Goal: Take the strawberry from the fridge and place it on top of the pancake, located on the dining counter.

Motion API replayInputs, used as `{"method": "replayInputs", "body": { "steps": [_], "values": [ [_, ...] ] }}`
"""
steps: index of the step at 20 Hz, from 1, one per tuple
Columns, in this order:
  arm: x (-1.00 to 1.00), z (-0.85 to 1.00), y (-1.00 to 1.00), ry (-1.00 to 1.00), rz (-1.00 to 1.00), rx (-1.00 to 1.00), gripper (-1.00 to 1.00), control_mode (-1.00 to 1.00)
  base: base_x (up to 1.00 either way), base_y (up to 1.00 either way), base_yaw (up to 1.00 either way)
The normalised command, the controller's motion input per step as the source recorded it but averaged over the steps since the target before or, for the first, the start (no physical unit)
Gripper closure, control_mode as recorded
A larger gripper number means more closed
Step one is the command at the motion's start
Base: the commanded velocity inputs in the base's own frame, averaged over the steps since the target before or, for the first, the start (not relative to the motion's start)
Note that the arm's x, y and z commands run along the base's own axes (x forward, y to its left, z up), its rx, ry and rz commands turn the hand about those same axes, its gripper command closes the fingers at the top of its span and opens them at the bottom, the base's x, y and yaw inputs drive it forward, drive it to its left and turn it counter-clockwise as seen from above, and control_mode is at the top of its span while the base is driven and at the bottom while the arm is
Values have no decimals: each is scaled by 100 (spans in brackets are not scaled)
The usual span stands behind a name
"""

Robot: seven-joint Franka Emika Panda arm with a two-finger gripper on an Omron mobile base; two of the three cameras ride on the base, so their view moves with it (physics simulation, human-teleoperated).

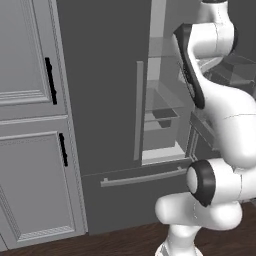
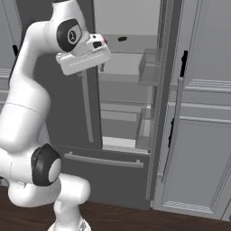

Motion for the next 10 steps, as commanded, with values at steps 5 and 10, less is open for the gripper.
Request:
{"method": "replayInputs", "body": {
  "steps": [5,10],
  "values": [
    [0,-58,100,-38,-18,51,-100,-100,0,0,0],
    [17,-12,68,-36,-16,8,-100,-100,0,0,0]
  ]
}}
